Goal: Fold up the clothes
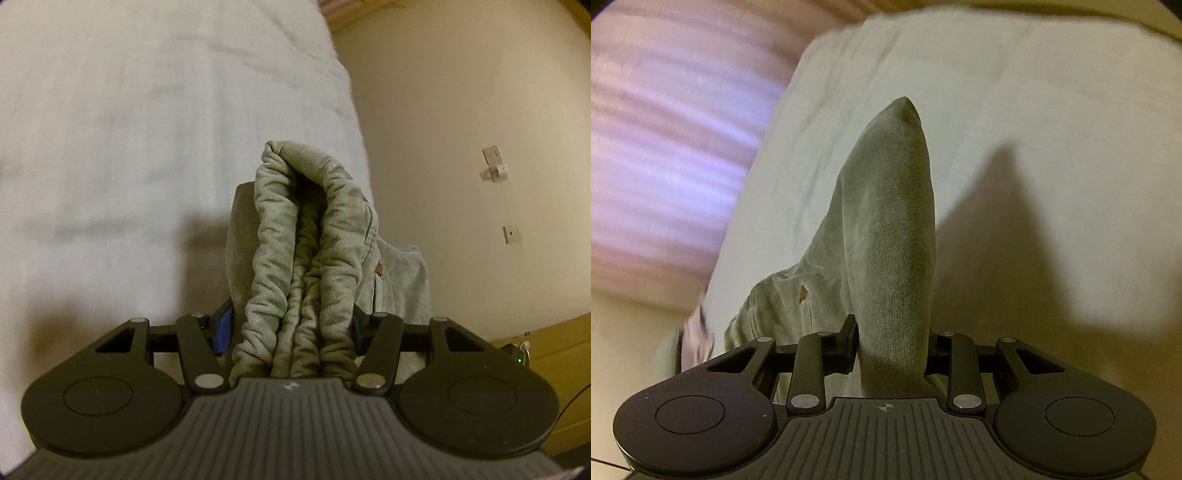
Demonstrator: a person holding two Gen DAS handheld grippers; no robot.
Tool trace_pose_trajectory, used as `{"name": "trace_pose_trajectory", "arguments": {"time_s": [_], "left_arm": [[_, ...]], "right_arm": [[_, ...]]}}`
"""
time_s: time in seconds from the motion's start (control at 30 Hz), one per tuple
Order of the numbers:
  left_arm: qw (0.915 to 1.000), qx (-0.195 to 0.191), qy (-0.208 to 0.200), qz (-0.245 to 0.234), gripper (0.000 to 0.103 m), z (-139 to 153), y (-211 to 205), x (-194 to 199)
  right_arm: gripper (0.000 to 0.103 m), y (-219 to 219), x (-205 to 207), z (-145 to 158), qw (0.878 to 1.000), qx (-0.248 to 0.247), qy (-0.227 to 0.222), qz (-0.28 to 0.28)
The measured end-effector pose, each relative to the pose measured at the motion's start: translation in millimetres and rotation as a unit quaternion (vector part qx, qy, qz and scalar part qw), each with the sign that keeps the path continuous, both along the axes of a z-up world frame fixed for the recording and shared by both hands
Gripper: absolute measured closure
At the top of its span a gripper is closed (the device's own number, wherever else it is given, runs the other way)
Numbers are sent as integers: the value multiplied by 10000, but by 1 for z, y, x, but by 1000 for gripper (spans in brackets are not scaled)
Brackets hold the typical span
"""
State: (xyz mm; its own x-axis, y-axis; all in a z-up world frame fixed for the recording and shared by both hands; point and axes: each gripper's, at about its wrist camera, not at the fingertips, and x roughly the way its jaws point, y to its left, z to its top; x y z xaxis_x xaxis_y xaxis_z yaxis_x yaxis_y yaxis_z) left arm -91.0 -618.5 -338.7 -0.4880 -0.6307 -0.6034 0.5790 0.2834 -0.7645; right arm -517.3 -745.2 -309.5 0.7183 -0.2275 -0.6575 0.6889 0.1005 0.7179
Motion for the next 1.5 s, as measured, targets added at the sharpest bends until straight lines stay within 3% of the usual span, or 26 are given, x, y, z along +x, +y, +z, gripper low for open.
{"name": "trace_pose_trajectory", "arguments": {"time_s": [0.27, 0.57, 0.63, 0.77, 0.87, 0.93, 0.97, 1.0, 1.03, 1.07, 1.1, 1.13, 1.3, 1.37, 1.5], "left_arm": [[9993, -251, -144, -238, 50, -21, -146, -18], [9981, -521, -308, -87, 49, -47, -230, -12], [9987, -374, -335, 22, 43, -60, -240, -10], [9992, -170, -331, 171, 37, -71, -246, 0], [9972, -203, -716, 111, 33, -55, -238, 6], [9946, -261, -1005, 37, 39, -37, -231, 5], [9926, -350, -1164, -16, 44, -27, -228, 0], [9892, -454, -1390, -141, 56, -16, -223, -7], [9836, -553, -1690, -295, 68, -4, -220, -17], [9770, -661, -1976, -459, 73, 7, -216, -27], [9694, -790, -2231, -659, 83, 15, -212, -40], [9609, -883, -2472, -882, 89, 21, -208, -54], [9282, -694, -3323, -1526, 102, 4, -211, -92], [9252, -547, -3448, -1487, 100, -7, -214, -97], [9226, -409, -3598, -1328, 101, 0, -209, -103]], "right_arm": [[74, -120, -1, -16, 9985, -367, -77, -394], [73, -202, -6, -43, 9959, -700, -244, -511], [68, -213, -2, -52, 9955, -734, -225, -552], [21, -212, -4, -65, 9919, -819, 313, -917], [21, -195, -17, -61, 9852, -1128, 630, -1128], [21, -180, -28, -54, 9834, -1193, 702, -1177], [22, -174, -30, -50, 9822, -1258, 726, -1188], [22, -169, -32, -45, 9808, -1338, 781, -1187], [22, -163, -32, -40, 9785, -1449, 901, -1159], [24, -155, -31, -34, 9756, -1573, 1031, -1130], [37, -145, -29, -29, 9723, -1709, 1169, -1084], [43, -141, -24, -25, 9699, -1813, 1273, -1015], [59, -133, 13, -29, 9594, -2052, 1857, -541], [59, -135, 26, -36, 9555, -2092, 2054, -335], [59, -139, 32, -32, 9540, -2005, 2217, -229]]}}
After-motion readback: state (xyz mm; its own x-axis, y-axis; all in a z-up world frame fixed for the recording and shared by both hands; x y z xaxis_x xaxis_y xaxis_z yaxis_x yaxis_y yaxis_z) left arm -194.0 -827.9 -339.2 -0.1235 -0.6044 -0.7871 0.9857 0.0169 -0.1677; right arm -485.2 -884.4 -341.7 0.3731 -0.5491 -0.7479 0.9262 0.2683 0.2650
